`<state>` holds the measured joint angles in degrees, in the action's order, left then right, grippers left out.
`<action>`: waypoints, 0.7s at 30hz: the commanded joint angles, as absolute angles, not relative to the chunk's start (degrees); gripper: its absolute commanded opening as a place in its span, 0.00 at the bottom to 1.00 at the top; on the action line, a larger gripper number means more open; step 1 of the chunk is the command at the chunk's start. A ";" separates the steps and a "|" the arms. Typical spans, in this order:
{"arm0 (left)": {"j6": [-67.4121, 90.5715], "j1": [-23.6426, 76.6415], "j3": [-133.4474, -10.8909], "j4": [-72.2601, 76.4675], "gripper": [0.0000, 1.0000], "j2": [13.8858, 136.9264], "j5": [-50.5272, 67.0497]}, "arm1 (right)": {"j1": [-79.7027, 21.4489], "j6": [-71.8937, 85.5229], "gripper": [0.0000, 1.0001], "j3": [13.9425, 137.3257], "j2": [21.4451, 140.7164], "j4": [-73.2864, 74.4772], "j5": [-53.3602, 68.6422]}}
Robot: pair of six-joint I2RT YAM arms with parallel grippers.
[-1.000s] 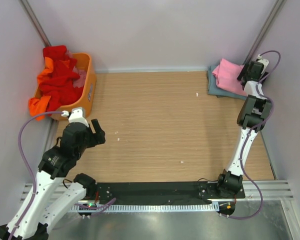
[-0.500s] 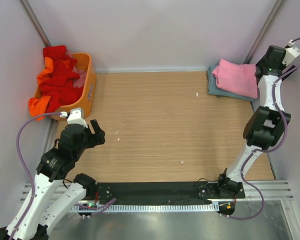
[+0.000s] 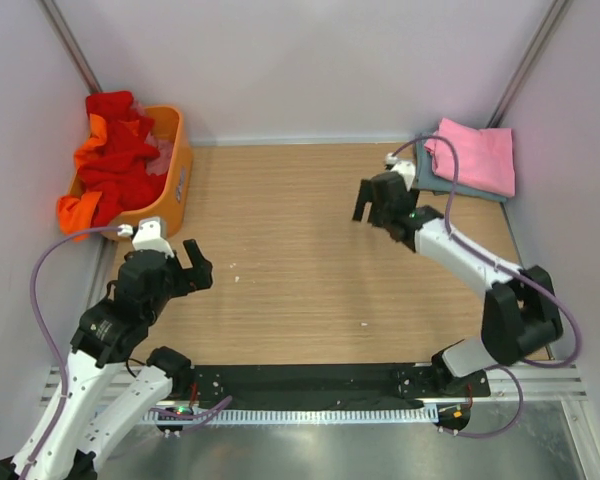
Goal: Fold and stack the t-shirts
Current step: Reset both grippers
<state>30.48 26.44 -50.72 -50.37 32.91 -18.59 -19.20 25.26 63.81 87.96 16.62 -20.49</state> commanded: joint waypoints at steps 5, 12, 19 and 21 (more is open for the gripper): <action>28.48 25.93 -48.79 -46.41 1.00 29.27 -19.94 | -39.89 32.87 1.00 46.16 60.86 15.48 -23.13; 28.65 25.93 -48.52 -45.79 1.00 29.18 -21.09 | -48.69 38.76 1.00 36.75 48.10 22.23 -26.27; 29.00 25.93 -48.25 -46.50 1.00 27.86 -20.92 | -48.78 39.20 1.00 37.44 39.39 28.56 -29.35; 29.00 25.93 -48.16 -46.49 1.00 27.34 -20.48 | -48.78 40.43 1.00 38.14 38.06 30.58 -29.62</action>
